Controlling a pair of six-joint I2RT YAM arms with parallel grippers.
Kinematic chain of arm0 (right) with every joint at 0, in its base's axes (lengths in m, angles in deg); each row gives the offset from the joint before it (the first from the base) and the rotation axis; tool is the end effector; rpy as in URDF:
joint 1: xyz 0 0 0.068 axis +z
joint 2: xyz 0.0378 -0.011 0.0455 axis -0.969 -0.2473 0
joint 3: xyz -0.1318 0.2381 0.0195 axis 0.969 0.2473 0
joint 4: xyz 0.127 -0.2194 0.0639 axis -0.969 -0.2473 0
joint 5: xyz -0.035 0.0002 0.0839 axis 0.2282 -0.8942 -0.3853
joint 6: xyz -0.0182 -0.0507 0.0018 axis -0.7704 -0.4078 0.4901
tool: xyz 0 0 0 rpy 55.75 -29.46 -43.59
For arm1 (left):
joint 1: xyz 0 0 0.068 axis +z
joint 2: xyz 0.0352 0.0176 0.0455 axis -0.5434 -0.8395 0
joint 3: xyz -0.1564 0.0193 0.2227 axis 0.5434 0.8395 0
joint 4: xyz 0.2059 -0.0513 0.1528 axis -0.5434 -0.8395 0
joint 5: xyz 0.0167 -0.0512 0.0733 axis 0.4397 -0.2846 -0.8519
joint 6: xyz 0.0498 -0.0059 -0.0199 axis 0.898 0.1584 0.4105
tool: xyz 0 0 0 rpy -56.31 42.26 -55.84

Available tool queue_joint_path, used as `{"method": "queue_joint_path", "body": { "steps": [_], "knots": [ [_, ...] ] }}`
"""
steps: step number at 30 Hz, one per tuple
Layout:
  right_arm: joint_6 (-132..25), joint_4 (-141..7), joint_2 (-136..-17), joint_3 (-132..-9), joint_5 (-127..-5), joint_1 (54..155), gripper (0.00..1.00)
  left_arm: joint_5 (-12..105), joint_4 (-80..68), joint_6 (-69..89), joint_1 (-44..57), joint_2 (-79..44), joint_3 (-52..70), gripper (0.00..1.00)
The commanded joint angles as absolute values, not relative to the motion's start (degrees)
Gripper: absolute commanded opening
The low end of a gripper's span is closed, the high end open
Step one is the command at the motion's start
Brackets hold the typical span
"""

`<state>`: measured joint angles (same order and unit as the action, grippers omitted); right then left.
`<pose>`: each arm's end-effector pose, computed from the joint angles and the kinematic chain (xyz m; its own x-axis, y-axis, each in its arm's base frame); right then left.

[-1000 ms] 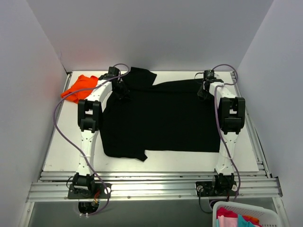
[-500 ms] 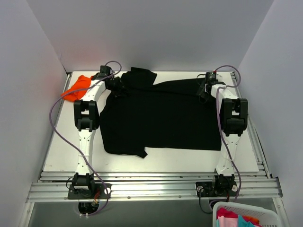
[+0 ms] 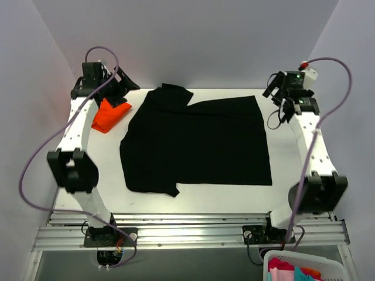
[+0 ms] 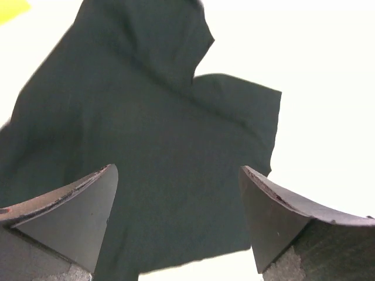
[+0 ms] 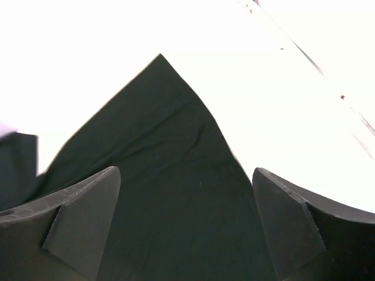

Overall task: Fold and stack the t-shirts
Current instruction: Flatten the tshirt out

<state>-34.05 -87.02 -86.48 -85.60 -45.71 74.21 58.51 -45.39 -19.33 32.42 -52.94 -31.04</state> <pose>0.3698 -0.0171 0.3994 -0.2145 0.4422 -0.8709 0.3565 0.8656 0.3517 0.4426 -0.0161 0.3650 -0.6293 -0.6095 -0.4822 -0.1650 0.7111 -0.6835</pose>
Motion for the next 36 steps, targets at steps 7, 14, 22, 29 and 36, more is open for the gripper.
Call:
{"method": "queue_joint_path", "body": {
  "steps": [7,14,22,29,36],
  "knots": [
    [-26.57,-101.29,-62.05,-64.29,-53.08,75.16,0.89,47.09,-55.79,-29.38,23.09,-5.01,24.39,0.85],
    [-24.98,-108.6,-51.75,-59.26,-56.87,75.33,0.88,46.03,-64.84,-48.27,12.36,24.43,46.12,0.61],
    [-26.65,-111.59,-52.44,-62.95,-54.85,78.14,0.88,45.6,-60.55,-51.37,9.54,24.48,54.48,0.47],
    [-27.18,-111.59,-53.24,-64.97,-53.79,79.72,0.88,43.05,-46.23,-53.21,6.12,10.09,56.07,0.43],
    [-27.97,-112.03,-53.33,-65.94,-51.95,80.69,0.88,37.33,-39.63,-55.06,1.54,-1.1,51.5,0.48]
  ]
}}
